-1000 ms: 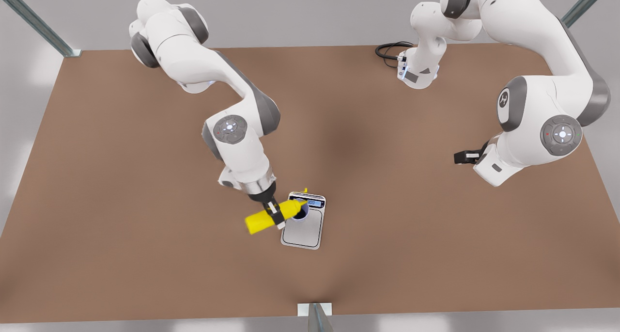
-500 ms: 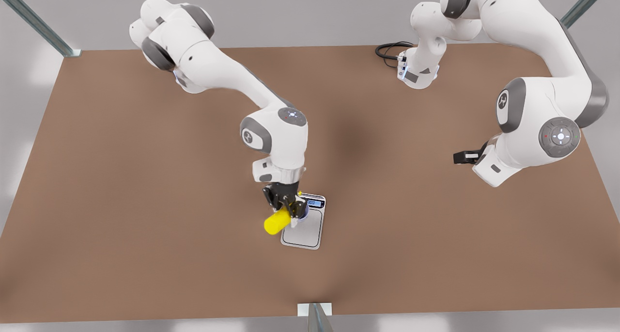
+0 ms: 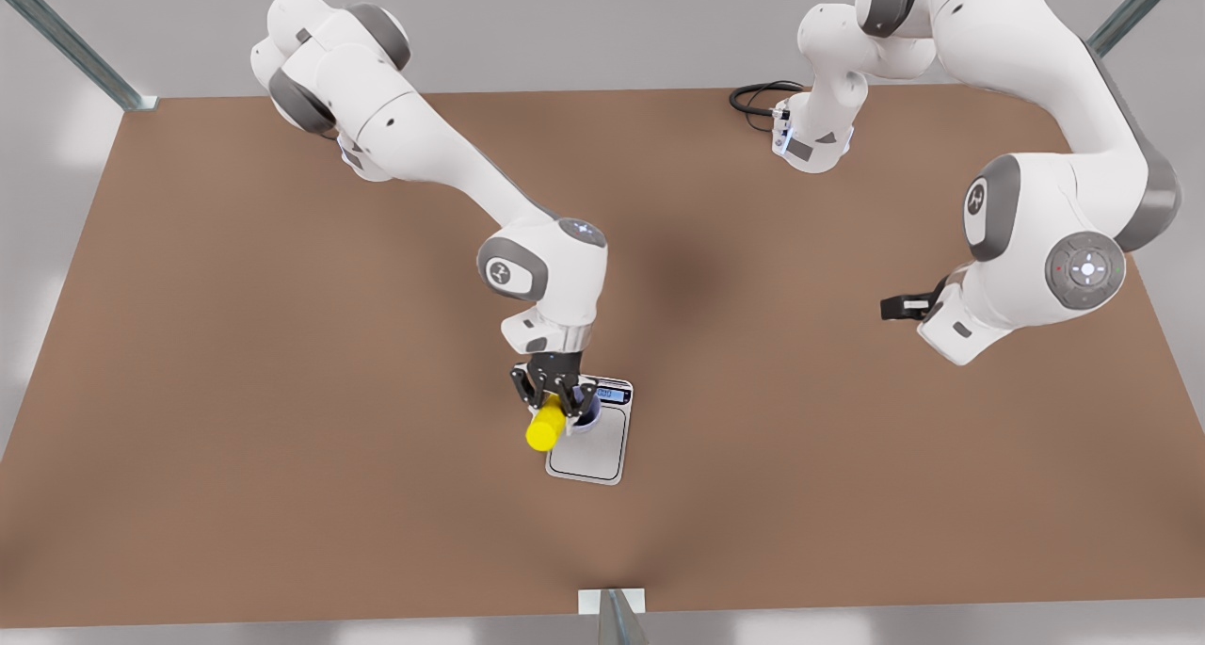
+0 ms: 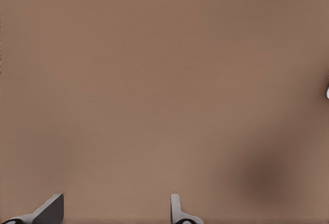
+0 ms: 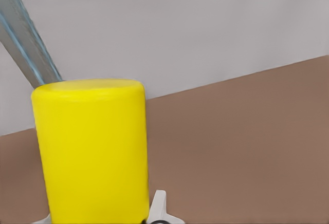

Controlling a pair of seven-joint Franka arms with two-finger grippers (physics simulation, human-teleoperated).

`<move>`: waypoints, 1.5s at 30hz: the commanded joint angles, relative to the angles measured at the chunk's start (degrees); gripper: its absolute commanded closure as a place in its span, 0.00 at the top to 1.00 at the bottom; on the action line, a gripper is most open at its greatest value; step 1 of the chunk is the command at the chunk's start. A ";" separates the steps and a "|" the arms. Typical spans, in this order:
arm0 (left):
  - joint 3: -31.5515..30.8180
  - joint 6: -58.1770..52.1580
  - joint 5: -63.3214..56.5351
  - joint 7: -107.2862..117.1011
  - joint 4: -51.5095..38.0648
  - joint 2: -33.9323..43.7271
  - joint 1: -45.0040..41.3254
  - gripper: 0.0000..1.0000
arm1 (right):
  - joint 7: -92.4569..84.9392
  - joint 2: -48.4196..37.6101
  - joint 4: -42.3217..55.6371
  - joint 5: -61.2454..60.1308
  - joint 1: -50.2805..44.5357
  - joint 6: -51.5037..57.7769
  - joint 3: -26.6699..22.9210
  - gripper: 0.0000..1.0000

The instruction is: Move cup to the weight, pick up sauce bottle, pour sauce

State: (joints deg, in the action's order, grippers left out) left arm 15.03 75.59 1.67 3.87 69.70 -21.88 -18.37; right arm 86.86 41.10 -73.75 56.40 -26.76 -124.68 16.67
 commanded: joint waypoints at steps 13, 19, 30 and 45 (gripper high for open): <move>-0.08 -0.18 0.00 -0.09 0.00 0.08 0.00 1.00 | 0.15 -5.59 -0.43 -45.50 6.63 -6.19 -0.23 0.21; -0.08 -0.26 0.00 -0.09 0.09 -0.01 0.00 1.00 | 0.06 -6.74 -1.57 -62.11 10.24 -2.94 -0.32 0.21; -0.08 -0.97 0.00 -0.26 0.00 -0.01 0.00 1.00 | -3.98 -6.83 -5.96 -108.51 13.93 7.43 -9.81 0.21; -2.55 4.13 3.69 -0.70 -1.06 -0.88 -0.09 1.00 | -33.87 -1.99 -18.79 -136.82 22.89 38.01 -21.06 0.21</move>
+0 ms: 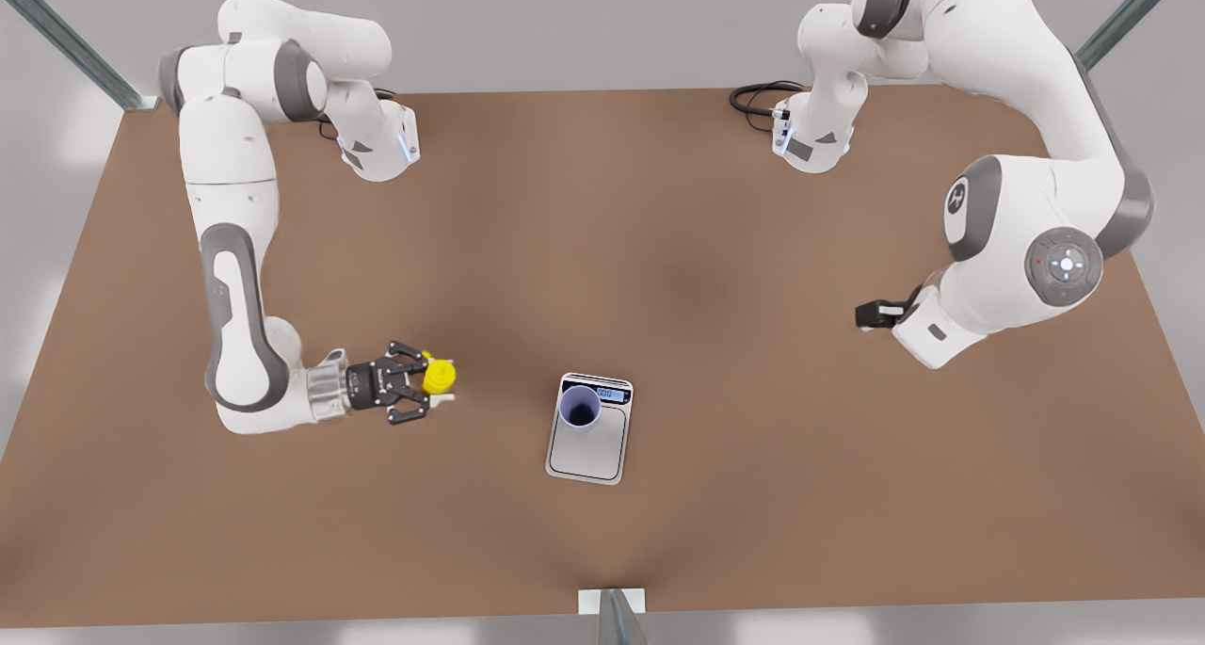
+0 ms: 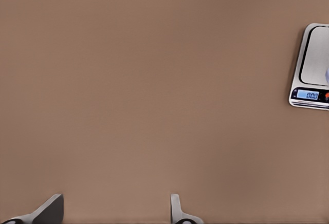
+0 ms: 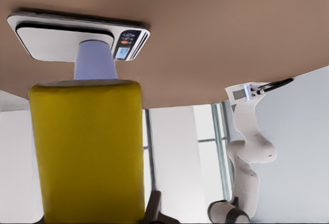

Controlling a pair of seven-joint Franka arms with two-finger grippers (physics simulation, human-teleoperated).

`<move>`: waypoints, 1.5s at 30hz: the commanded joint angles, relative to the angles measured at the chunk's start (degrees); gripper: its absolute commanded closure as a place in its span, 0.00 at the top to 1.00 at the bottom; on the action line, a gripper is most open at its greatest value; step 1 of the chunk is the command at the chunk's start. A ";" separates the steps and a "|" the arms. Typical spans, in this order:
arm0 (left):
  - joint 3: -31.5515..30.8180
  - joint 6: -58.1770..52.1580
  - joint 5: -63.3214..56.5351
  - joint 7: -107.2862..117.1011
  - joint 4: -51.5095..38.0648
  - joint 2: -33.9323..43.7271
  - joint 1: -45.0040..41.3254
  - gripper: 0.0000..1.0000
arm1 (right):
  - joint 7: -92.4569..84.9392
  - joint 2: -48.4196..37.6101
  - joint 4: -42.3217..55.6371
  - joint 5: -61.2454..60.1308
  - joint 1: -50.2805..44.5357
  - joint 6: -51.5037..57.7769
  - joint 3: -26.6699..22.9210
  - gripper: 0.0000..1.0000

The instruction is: Move cup to the weight, pick up sauce bottle, pour sauce

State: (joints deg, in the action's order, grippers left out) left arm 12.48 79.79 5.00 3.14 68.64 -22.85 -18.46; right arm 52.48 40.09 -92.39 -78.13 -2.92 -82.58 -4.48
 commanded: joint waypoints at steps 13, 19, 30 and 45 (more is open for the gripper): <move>-1.14 -0.34 0.19 0.64 -0.09 0.44 0.00 1.00 | -15.74 13.87 -0.16 -0.18 11.44 11.92 -0.08 0.21; -1.23 -0.43 0.10 0.56 -0.09 0.52 0.00 1.00 | -17.93 15.45 -0.16 0.96 11.44 11.92 -0.09 0.27; -1.31 -0.43 0.19 0.56 0.00 0.44 0.00 1.00 | -17.41 16.86 0.45 0.69 11.44 11.04 -0.09 0.90; -1.49 -0.43 0.19 0.56 0.00 0.17 0.00 1.00 | -17.67 16.68 1.33 1.05 11.44 10.87 -0.79 1.00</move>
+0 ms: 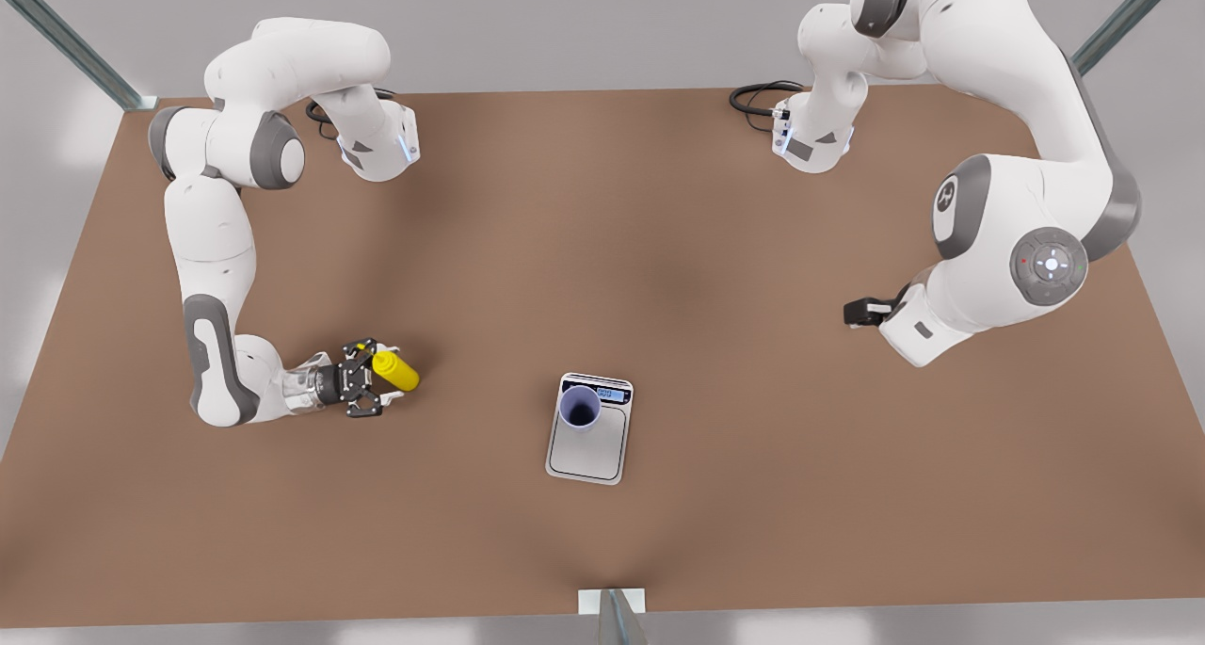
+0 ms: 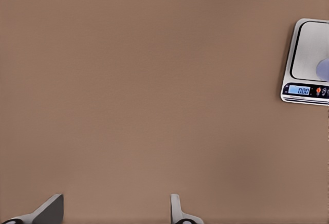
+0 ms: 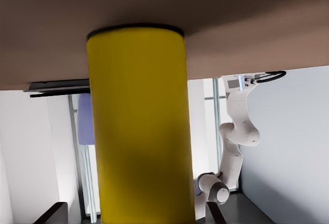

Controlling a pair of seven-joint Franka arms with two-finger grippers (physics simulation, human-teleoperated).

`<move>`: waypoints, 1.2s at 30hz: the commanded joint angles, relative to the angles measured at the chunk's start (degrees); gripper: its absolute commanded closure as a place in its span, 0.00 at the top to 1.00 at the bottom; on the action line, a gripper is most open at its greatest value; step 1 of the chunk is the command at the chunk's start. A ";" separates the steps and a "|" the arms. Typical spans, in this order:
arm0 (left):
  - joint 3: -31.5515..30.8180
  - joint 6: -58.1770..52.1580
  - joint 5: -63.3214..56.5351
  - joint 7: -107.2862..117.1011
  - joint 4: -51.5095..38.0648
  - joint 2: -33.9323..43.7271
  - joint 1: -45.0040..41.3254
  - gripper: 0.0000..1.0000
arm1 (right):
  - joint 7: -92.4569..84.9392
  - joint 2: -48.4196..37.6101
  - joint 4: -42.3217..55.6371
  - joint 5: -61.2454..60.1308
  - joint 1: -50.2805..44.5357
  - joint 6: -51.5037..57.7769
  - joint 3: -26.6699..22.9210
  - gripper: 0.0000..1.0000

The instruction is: Move cup to the weight, pick up sauce bottle, pour sauce

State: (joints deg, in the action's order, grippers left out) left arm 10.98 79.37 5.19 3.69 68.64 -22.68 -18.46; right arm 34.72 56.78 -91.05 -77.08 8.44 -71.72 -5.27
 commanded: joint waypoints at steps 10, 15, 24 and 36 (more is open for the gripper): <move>-0.17 -0.09 0.08 0.09 0.17 -0.08 0.00 1.00 | -2.03 -0.27 0.18 2.55 0.17 0.00 -0.97 1.00; -0.17 0.00 0.08 0.09 0.17 -0.26 0.00 1.00 | -3.44 -0.27 1.23 4.22 0.17 0.09 -1.76 1.00; -0.26 0.00 0.08 0.18 0.09 -0.17 0.00 1.00 | -3.44 -0.27 3.69 7.29 0.44 0.09 -3.78 1.00; -0.61 0.00 0.09 0.35 0.00 0.09 0.00 1.00 | -16.77 -32.33 17.67 49.63 -6.59 -5.80 -6.15 1.00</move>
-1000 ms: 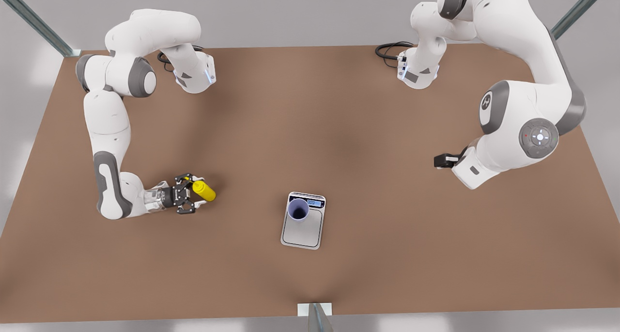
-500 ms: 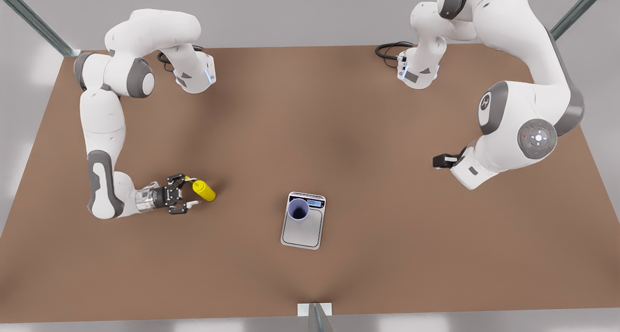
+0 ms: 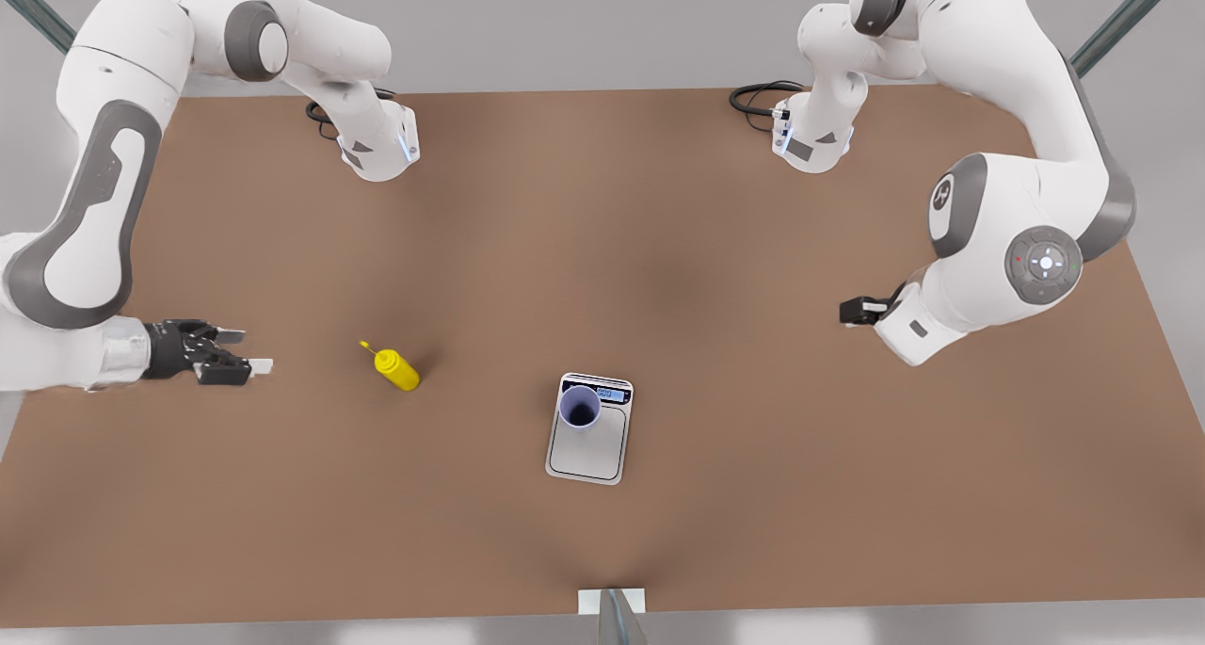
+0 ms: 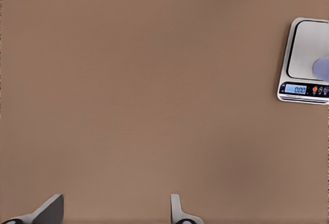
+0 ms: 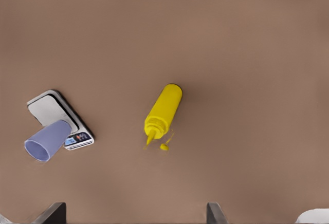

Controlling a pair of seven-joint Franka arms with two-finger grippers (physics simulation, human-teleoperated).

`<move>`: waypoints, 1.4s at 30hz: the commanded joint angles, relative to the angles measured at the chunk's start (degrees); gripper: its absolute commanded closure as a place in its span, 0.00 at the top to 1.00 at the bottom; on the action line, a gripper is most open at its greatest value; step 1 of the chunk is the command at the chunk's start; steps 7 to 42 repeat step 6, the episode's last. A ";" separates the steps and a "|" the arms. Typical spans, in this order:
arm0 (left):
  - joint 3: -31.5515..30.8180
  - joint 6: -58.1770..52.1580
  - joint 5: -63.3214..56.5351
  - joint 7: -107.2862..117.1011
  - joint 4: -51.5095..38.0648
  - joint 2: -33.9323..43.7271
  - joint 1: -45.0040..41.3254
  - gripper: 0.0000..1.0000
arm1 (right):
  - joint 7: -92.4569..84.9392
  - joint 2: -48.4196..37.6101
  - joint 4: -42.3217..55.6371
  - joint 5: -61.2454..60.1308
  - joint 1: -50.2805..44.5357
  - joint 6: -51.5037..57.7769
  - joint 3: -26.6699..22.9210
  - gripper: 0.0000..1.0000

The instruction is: Move cup to the weight, pick up sauce bottle, pour sauce

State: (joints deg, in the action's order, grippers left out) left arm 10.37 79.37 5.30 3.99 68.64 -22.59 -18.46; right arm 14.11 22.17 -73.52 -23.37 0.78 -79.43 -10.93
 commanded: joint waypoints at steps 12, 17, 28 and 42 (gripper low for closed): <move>0.79 -1.41 2.79 -0.04 -0.88 0.45 0.09 1.00 | -3.65 -11.18 -4.61 19.41 -0.42 -6.79 15.32 1.00; 0.79 -1.41 2.79 -0.04 -0.88 0.45 0.09 1.00 | -3.65 -11.18 -4.61 19.41 -0.42 -6.79 15.32 1.00; 0.79 -1.41 2.79 -0.04 -0.88 0.45 0.09 1.00 | -3.65 -11.18 -4.61 19.41 -0.42 -6.79 15.32 1.00; 0.79 -1.41 2.79 -0.04 -0.88 0.45 0.09 1.00 | -3.65 -11.18 -4.61 19.41 -0.42 -6.79 15.32 1.00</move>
